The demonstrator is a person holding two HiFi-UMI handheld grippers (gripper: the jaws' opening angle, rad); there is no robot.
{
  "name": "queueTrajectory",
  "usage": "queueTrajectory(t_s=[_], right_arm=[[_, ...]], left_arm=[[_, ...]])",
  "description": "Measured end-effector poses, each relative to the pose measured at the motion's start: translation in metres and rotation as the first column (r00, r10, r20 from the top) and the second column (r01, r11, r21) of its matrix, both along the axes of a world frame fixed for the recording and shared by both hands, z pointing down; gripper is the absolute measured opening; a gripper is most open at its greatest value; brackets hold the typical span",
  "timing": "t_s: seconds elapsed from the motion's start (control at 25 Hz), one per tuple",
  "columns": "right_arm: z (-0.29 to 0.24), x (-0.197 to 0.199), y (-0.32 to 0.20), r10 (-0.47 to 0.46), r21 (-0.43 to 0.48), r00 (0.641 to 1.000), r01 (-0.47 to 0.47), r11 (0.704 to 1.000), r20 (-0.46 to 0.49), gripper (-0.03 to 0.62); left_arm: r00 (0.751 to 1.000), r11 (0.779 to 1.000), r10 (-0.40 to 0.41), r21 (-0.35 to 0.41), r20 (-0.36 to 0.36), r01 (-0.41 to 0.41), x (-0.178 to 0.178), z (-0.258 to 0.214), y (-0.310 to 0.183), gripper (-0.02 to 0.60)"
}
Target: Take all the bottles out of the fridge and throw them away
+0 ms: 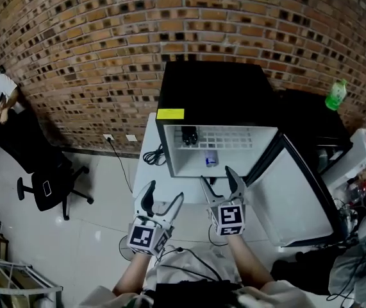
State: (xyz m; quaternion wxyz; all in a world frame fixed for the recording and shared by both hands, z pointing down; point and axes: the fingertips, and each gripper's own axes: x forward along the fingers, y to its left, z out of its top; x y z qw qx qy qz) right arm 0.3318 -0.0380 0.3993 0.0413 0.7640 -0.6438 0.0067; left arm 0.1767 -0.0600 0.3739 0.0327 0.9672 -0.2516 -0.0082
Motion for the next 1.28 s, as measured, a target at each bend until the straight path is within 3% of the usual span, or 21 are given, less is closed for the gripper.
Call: queueTrajectory(t_s=[0.16,0.52,0.8,1.0,1.08,1.28], right_arm=[[0.014,0.008,-0.066,-0.026,-0.038,0.999,0.027,0.999,0.024,0.351],[0.063,0.044,-0.191,-0.008,-0.185,0.996,0.025,0.982,0.091,0.351],[0.078,0.046,-0.222,0.040,-0.256,0.995,-0.016,0.967,0.090,0.339],[0.094,0.048,-0.224,0.095,-0.358,0.995,-0.088,0.929,0.003,0.327],[0.095,0.048,-0.225,0.092,-0.345,0.996,-0.086,0.935,0.000,0.327],[0.073,0.052,-0.208,0.047,-0.213,0.999,-0.040,0.976,0.027,0.324]], left_arm=[[0.997,0.998,-0.058,0.004,-0.041,0.058,-0.014,-0.016,-0.006,0.371],[0.974,0.975,-0.224,-0.004,-0.039,0.224,-0.072,-0.013,-0.018,0.371],[0.944,0.944,-0.328,0.000,-0.039,0.329,-0.109,-0.012,-0.025,0.371],[0.937,0.937,-0.349,0.018,-0.026,0.350,-0.123,-0.003,-0.024,0.371],[0.933,0.934,-0.357,0.000,-0.043,0.358,-0.122,-0.007,-0.021,0.371],[0.936,0.938,-0.347,-0.026,-0.058,0.346,-0.114,-0.013,-0.017,0.371]])
